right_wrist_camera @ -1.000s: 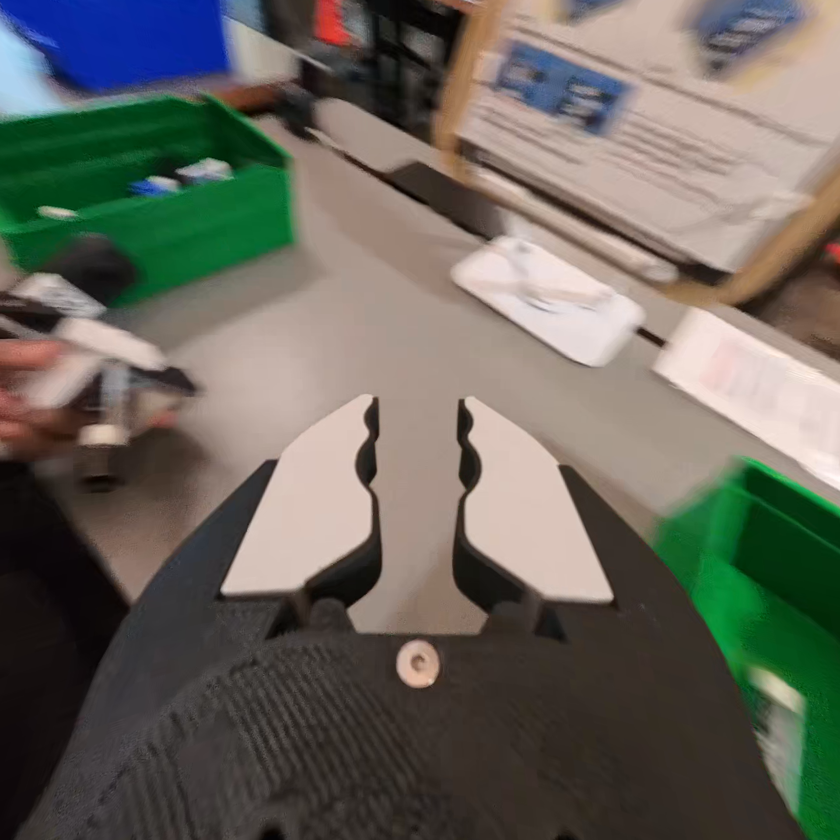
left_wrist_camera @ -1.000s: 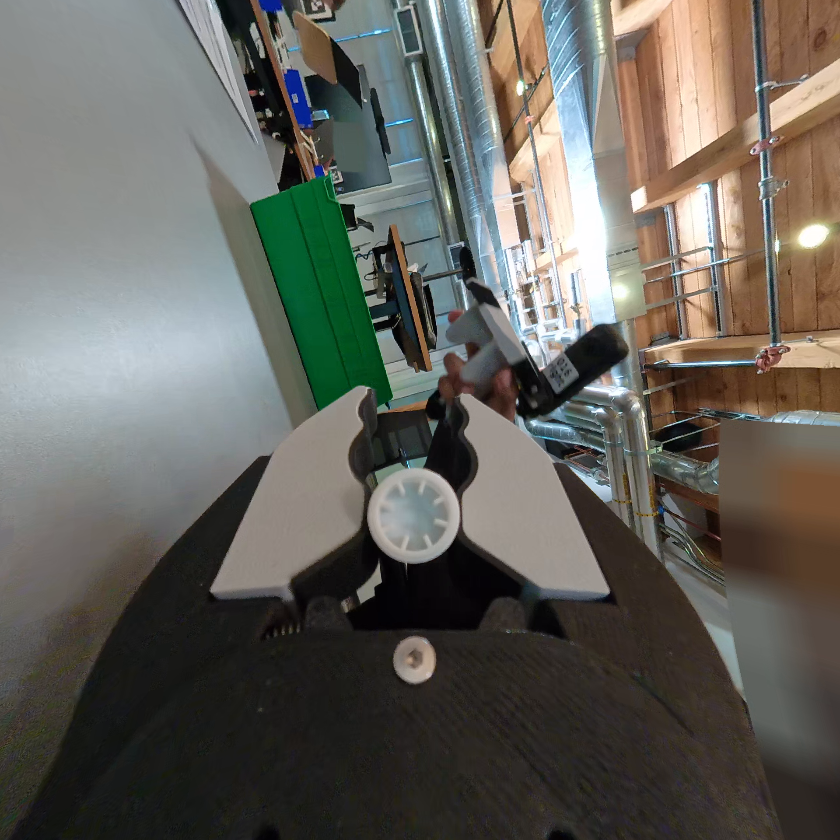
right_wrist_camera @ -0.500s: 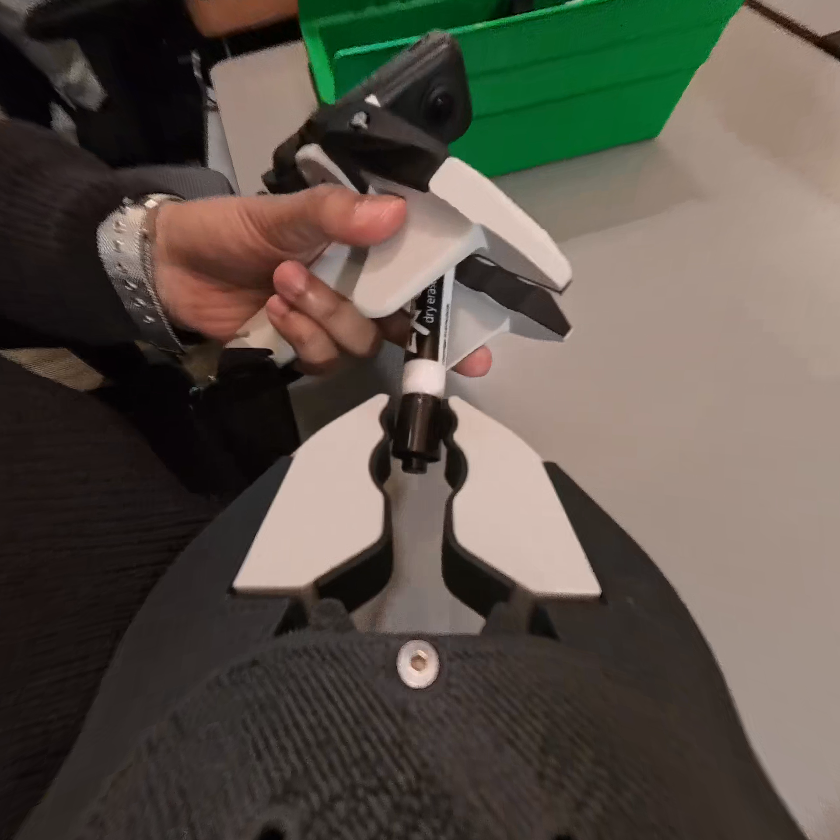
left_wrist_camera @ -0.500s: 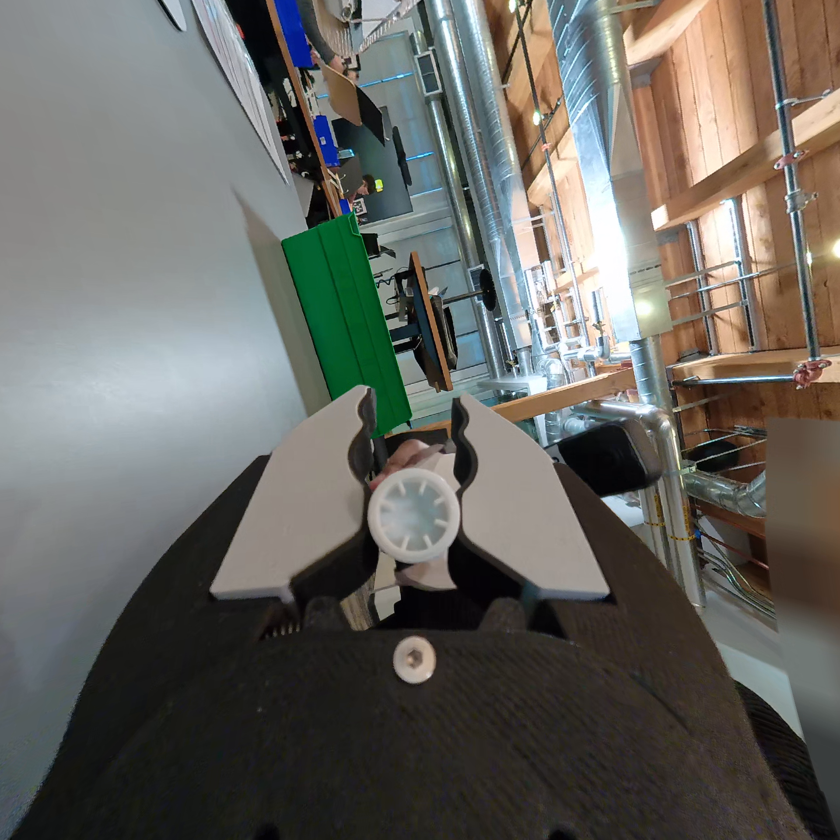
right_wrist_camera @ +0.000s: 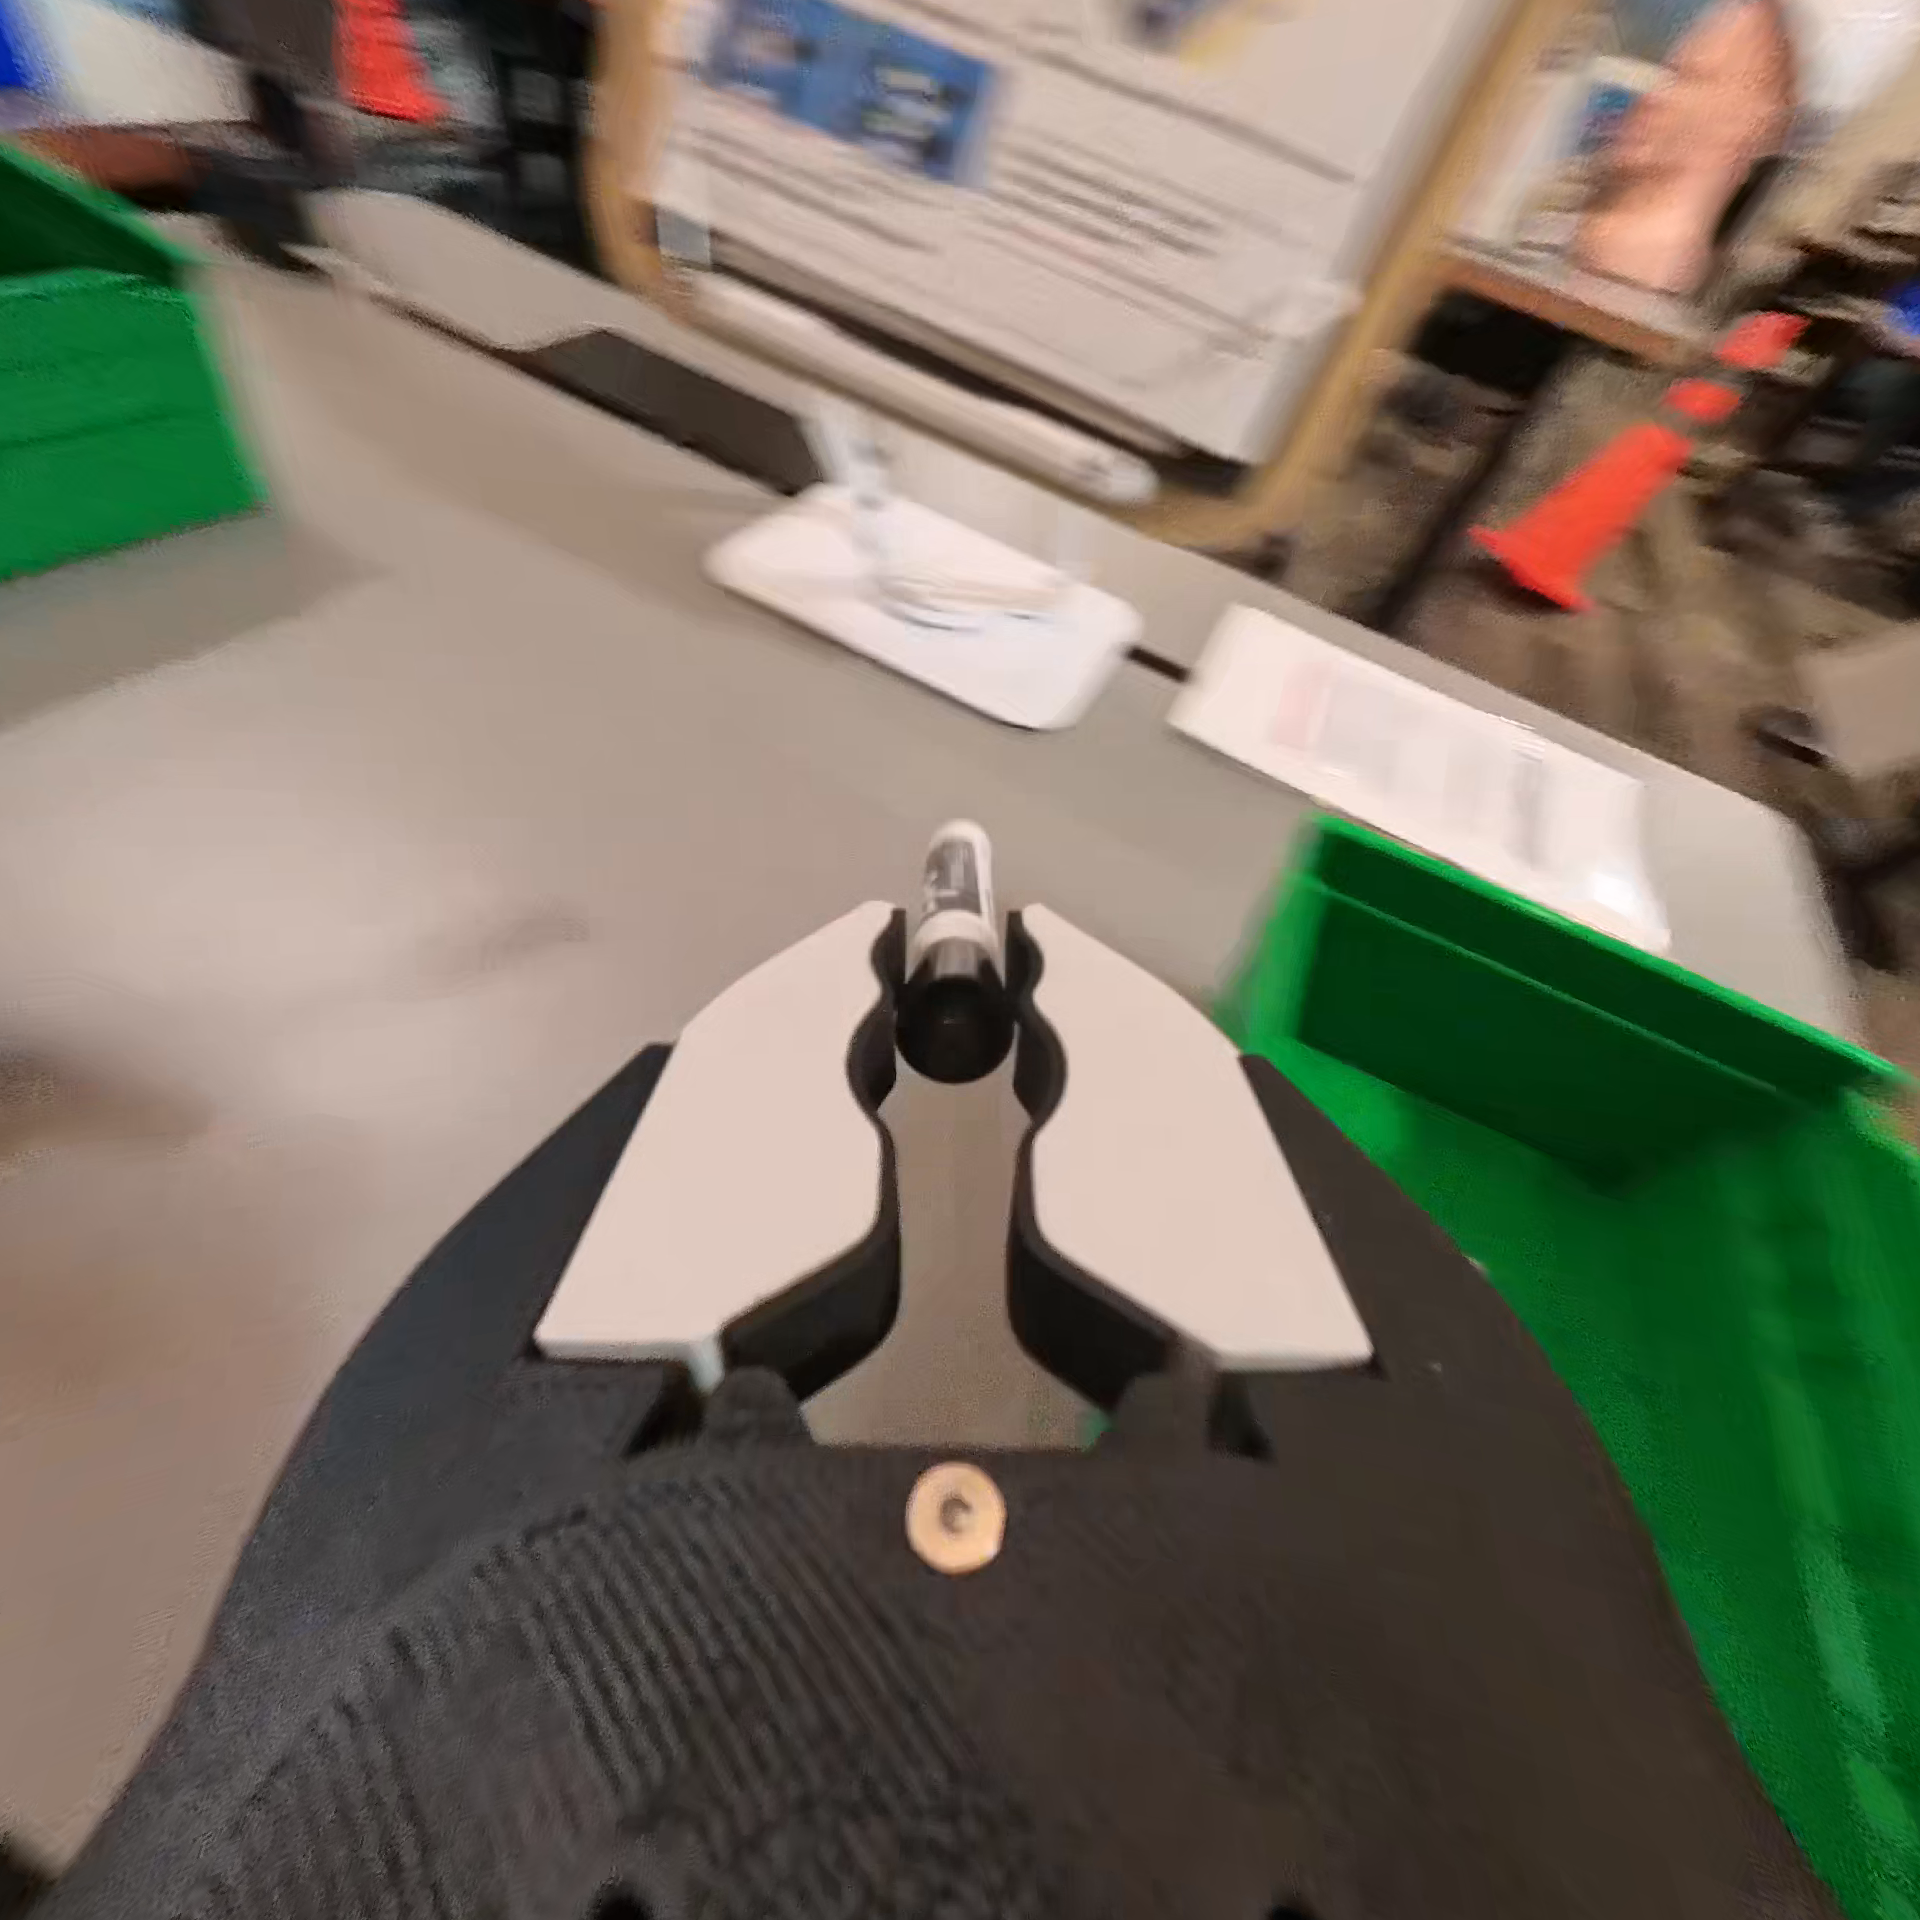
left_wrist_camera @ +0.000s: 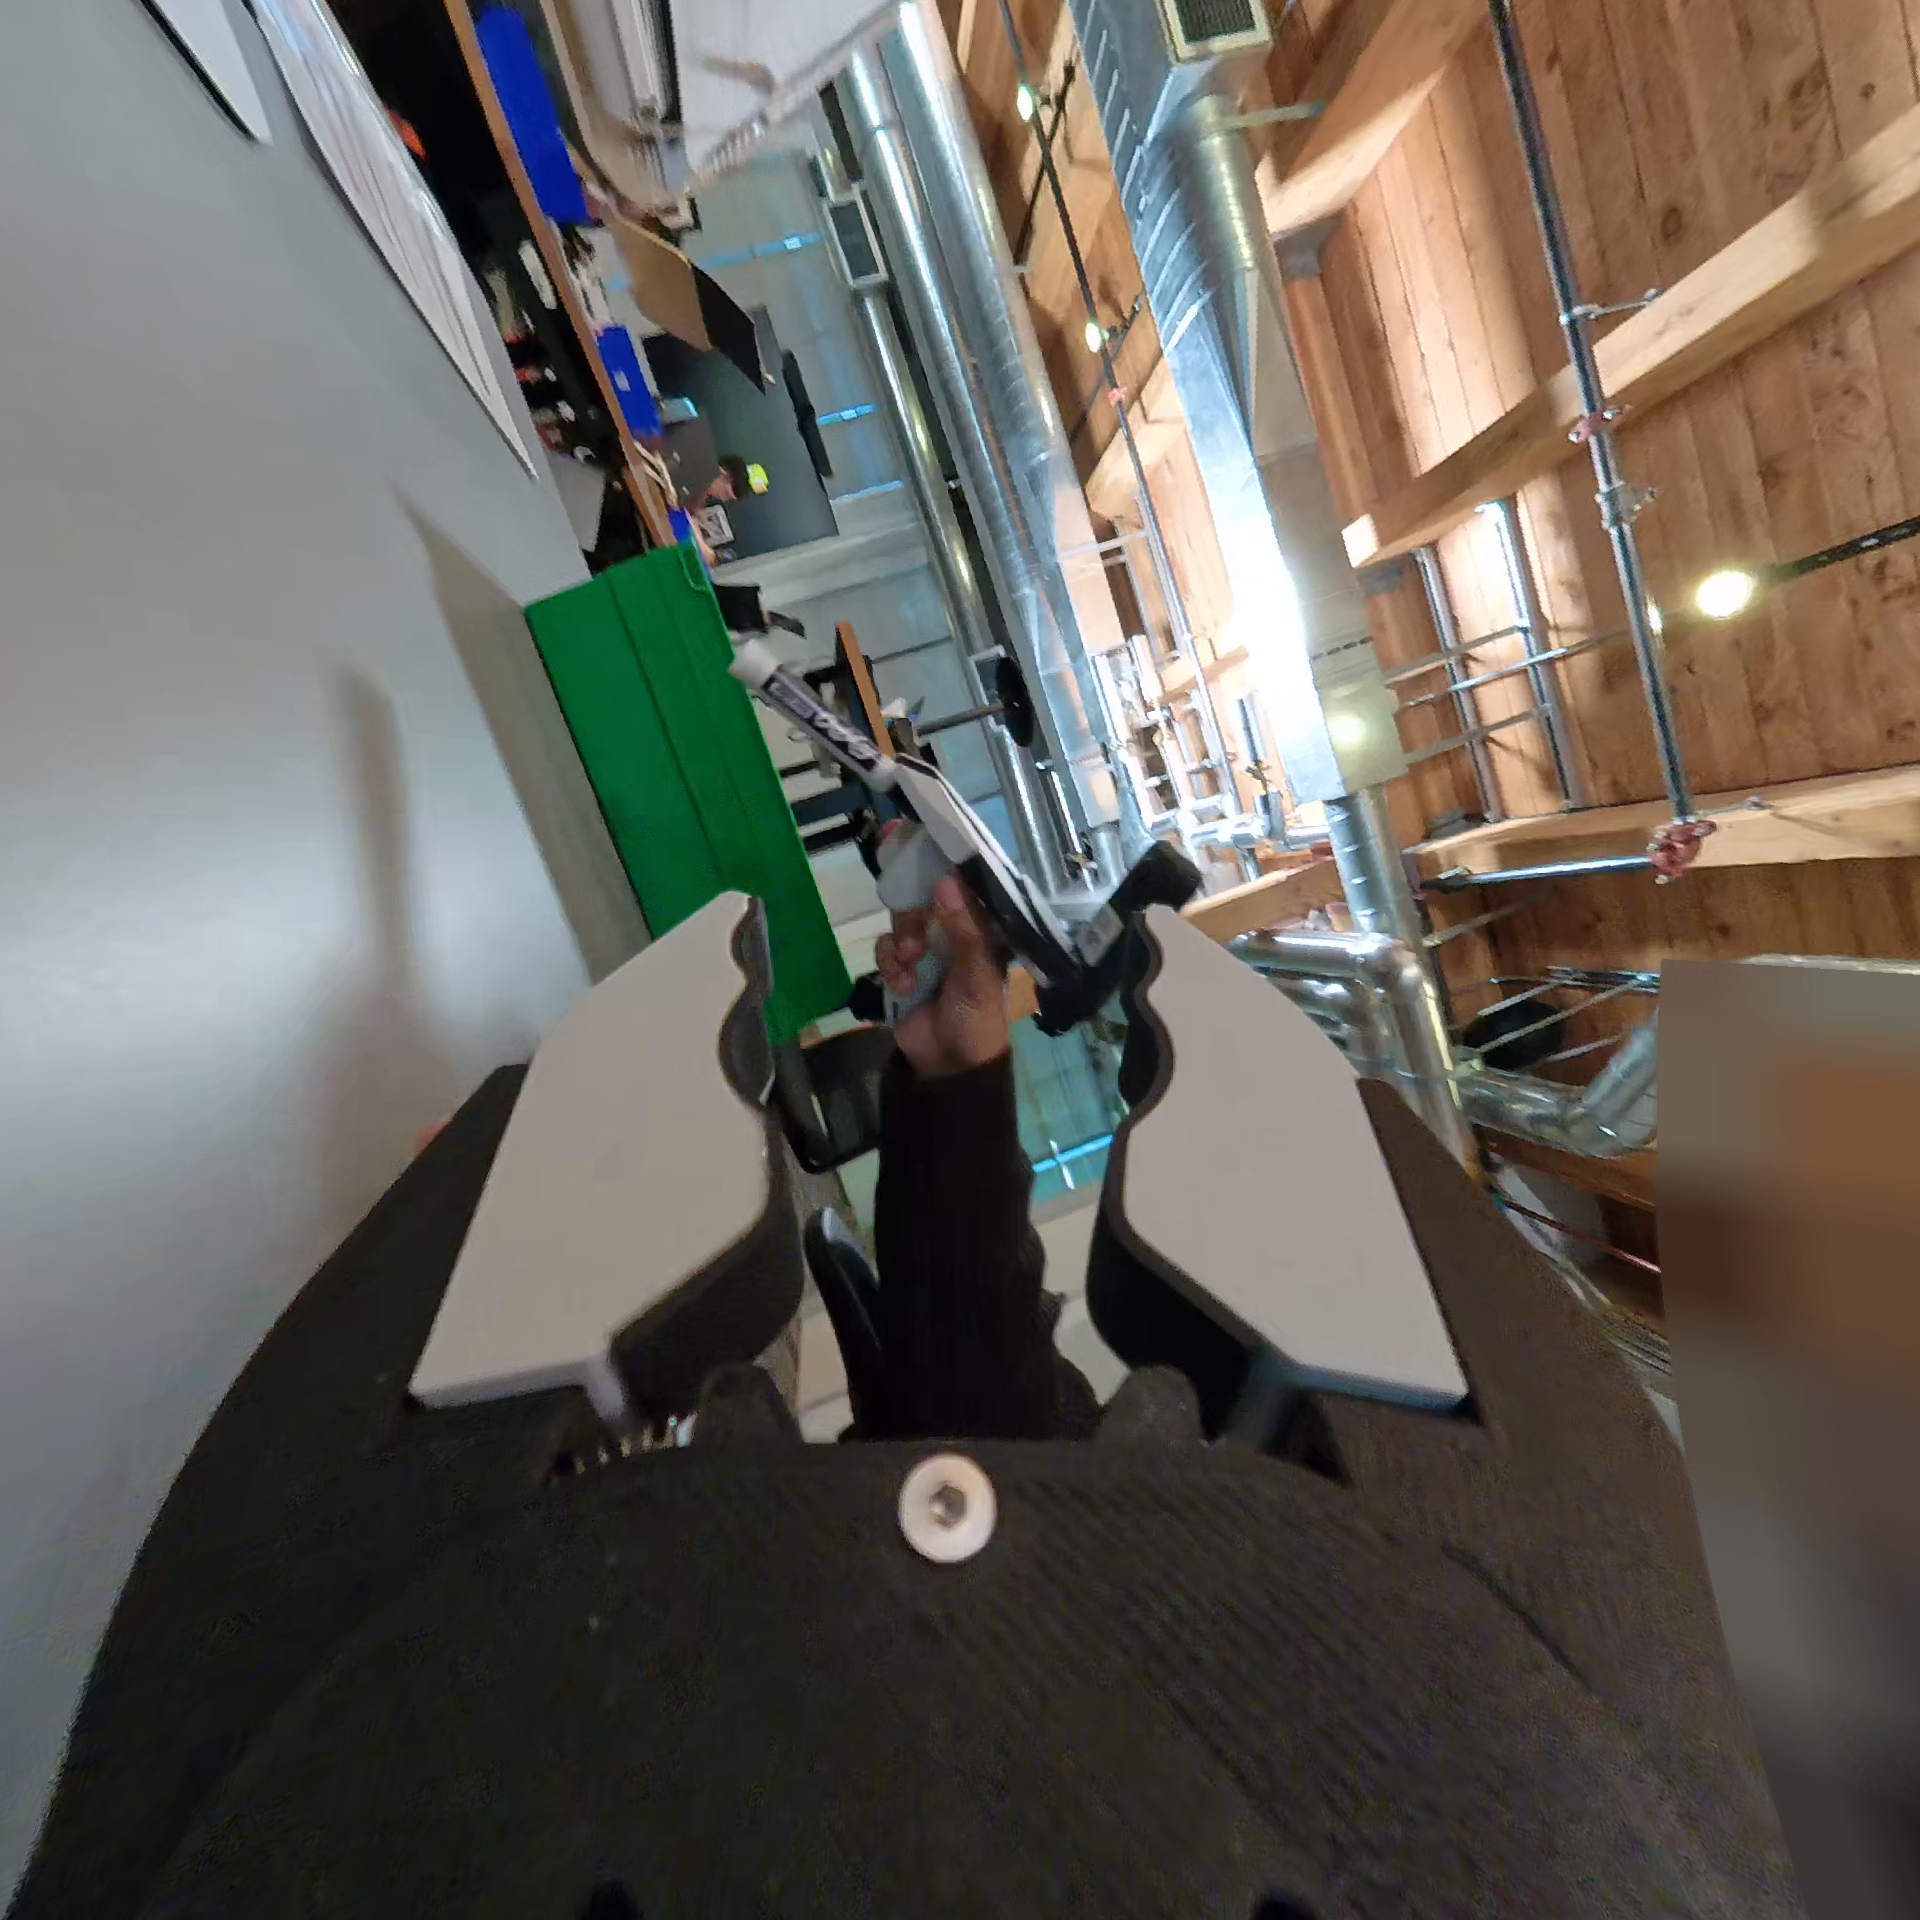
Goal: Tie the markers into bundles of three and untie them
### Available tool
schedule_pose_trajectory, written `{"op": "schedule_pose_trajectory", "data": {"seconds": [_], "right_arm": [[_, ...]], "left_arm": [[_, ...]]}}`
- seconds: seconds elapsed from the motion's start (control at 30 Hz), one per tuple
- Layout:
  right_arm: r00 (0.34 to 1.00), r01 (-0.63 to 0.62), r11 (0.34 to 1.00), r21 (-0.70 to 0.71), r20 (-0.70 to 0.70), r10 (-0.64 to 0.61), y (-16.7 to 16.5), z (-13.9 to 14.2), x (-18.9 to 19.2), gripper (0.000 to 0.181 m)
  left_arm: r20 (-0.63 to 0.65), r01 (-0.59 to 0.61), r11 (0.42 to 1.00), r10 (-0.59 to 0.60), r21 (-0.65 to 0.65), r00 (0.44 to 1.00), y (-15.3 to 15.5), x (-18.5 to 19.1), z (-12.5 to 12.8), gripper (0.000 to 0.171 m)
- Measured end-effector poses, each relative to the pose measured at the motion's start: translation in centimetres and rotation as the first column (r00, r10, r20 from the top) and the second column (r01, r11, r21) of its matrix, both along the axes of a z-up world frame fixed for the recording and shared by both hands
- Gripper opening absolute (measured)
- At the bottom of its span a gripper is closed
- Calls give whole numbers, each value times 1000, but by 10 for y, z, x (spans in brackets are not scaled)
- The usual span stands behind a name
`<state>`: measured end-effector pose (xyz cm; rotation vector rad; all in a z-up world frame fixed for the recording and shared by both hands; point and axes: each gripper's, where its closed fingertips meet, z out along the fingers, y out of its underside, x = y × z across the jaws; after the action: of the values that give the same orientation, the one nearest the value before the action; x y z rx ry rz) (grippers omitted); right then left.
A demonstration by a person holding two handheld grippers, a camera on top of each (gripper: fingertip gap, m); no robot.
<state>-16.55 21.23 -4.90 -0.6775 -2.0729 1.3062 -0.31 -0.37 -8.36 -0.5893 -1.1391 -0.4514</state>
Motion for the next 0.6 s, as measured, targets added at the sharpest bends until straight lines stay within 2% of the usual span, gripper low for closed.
{"op": "schedule_pose_trajectory", "data": {"seconds": [0.07, 0.1, 0.2, 0.23, 0.27, 0.4, 0.47, 0.6], "right_arm": [[988, 155, 988, -18, -10, -156, 59, 2, -26, 18], [983, 181, 982, -56, 26, -180, 80, -1, -32, 18], [964, 235, 915, -328, 199, -176, 114, 3, -39, 12], [959, 246, 889, -386, 230, -166, 121, 5, -41, 0], [952, 266, 870, -416, 255, -170, 129, 5, -43, 0], [897, 357, 900, -248, 360, -257, 156, -33, -49, 0], [896, 375, 894, -245, 345, -281, 162, -34, -51, 0], [919, 338, 889, -309, 310, -241, 155, -16, -48, 0]], "left_arm": [[0, 42, 999, -42, 32, 999, 6, 2, 1, 66], [0, 56, 997, -56, 46, 998, 8, 2, 2, 65], [0, 61, 997, -61, 50, 998, 10, 2, 2, 65], [-2, 62, 997, -62, 48, 998, 10, 2, 2, 64], [-2, 65, 997, -65, 49, 998, 10, 2, 2, 64], [4, 61, 996, -61, 65, 998, 8, 2, 1, 61], [6, 62, 996, -62, 70, 998, 8, 2, 1, 60], [5, 60, 996, -60, 63, 998, 7, 2, 1, 60]]}}
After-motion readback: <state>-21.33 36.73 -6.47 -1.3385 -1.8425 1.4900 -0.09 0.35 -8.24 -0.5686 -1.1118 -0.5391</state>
